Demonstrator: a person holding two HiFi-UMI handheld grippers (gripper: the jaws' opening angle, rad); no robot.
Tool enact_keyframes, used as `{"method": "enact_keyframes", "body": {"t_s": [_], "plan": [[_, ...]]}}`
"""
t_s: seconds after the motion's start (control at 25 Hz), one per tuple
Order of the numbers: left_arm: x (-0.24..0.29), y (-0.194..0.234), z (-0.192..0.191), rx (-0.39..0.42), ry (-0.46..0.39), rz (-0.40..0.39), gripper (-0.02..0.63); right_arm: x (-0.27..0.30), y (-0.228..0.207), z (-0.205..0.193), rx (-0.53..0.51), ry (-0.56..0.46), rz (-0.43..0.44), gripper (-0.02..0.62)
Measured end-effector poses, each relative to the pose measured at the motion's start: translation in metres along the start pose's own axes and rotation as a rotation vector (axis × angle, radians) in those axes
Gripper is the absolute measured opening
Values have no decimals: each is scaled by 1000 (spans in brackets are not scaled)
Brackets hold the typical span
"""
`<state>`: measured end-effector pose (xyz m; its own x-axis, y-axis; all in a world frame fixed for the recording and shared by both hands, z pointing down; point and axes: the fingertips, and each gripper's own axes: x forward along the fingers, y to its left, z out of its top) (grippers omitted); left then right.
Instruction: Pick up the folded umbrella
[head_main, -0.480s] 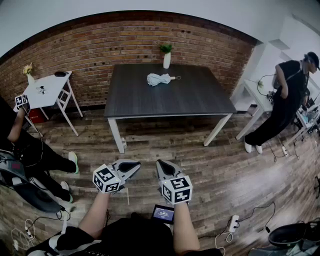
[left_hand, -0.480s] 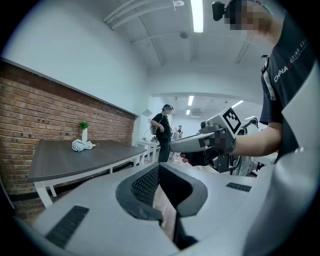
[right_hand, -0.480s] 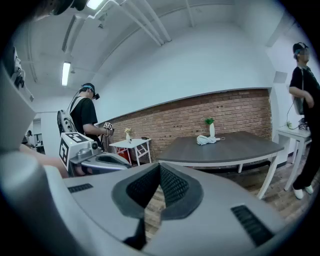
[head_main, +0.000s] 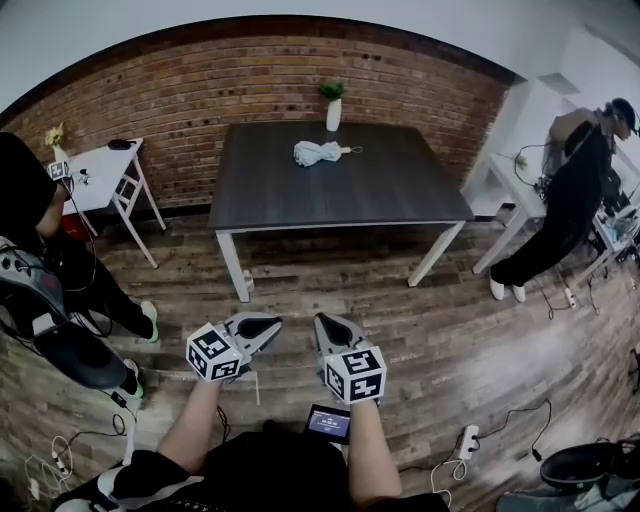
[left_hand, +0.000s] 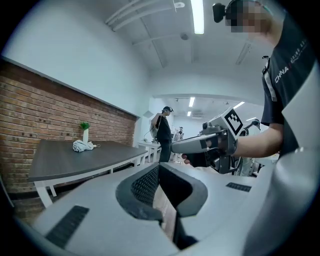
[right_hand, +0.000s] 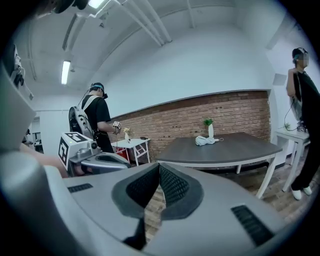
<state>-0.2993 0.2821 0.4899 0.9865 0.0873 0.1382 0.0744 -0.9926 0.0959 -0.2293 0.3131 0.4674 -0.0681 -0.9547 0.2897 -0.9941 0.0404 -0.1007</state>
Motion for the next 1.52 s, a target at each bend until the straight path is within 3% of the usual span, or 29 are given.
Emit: {"method": "enact_keyframes", "body": {"t_s": [0.84, 1.04, 1.28, 1.52], "plan": [[20, -8, -2, -24, 27, -14, 2, -5, -16, -6, 31, 19, 33, 9], [33, -21, 0, -52, -1, -31, 2, -16, -30, -11, 40, 30, 36, 9], [56, -26, 1, -55, 26, -14, 2, -23, -58, -11, 61, 29, 44, 9], [76, -25, 33, -116, -97, -17, 3, -32, -90, -10, 75, 25, 55, 9]]}}
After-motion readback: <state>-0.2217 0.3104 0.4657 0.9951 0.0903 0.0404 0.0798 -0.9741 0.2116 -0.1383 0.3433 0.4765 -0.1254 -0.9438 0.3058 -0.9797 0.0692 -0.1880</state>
